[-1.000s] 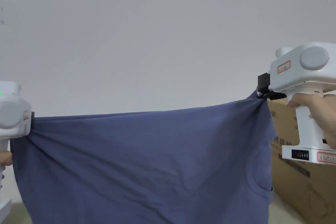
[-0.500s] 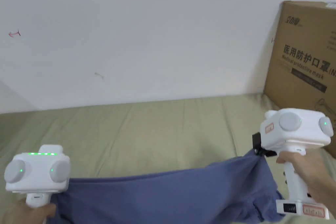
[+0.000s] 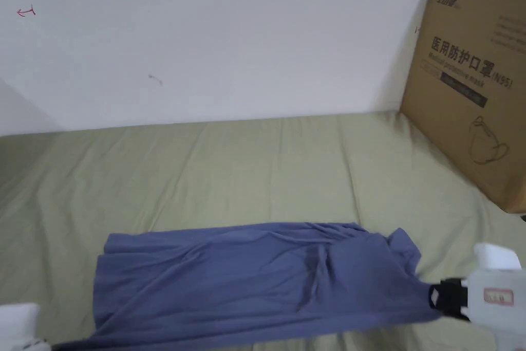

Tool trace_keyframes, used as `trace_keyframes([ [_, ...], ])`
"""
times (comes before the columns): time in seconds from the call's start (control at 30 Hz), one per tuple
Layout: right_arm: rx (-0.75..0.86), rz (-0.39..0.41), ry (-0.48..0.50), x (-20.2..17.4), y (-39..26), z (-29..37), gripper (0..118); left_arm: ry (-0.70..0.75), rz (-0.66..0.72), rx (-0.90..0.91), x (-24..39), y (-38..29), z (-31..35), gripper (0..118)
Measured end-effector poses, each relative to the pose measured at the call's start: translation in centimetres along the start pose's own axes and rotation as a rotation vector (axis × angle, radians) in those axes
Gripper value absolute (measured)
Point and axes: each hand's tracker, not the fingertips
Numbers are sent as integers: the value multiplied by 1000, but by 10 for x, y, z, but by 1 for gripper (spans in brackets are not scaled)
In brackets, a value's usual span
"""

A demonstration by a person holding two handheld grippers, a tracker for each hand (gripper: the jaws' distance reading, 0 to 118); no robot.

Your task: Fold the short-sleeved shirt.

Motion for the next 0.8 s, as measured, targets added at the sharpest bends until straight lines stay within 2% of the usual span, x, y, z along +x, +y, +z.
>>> trace_keyframes([
  [0.1,-20,-39,-13,13,-60,38,4,-19,27,-28,-9,-55,42,2],
  [0.2,-75,-44,-24,24,-118,67,4,11,-17,-37,-11,-109,78,2],
  [0.33,-102,-117,-15,38,-169,95,4,32,-60,-86,-13,-160,105,2],
  [0.43,-91,-112,-7,41,-191,119,4,25,-22,-72,-19,-186,123,2],
  [0.53,-87,-70,-22,44,-202,128,4,23,16,-72,-24,-199,129,3],
  [0.57,-86,-61,-20,45,-204,129,4,18,28,-63,-25,-202,131,8],
  [0.6,-82,-65,-19,45,-205,128,4,8,30,-52,-26,-204,132,23],
  [0.63,-67,-70,-17,44,-205,128,6,10,30,-52,-26,-204,131,45],
  [0.67,-48,-64,-14,43,-205,127,22,31,28,-58,-24,-202,128,75],
  [0.7,-42,-54,-23,41,-203,126,50,44,26,-60,-25,-201,128,92],
  [0.73,-39,-41,-43,39,-202,126,82,39,39,-48,-27,-202,129,102],
  [0.77,-39,-16,-69,37,-201,126,95,14,68,-30,-29,-202,132,104],
  [0.8,-47,11,-76,36,-200,127,95,-13,94,-29,-29,-200,136,103],
])
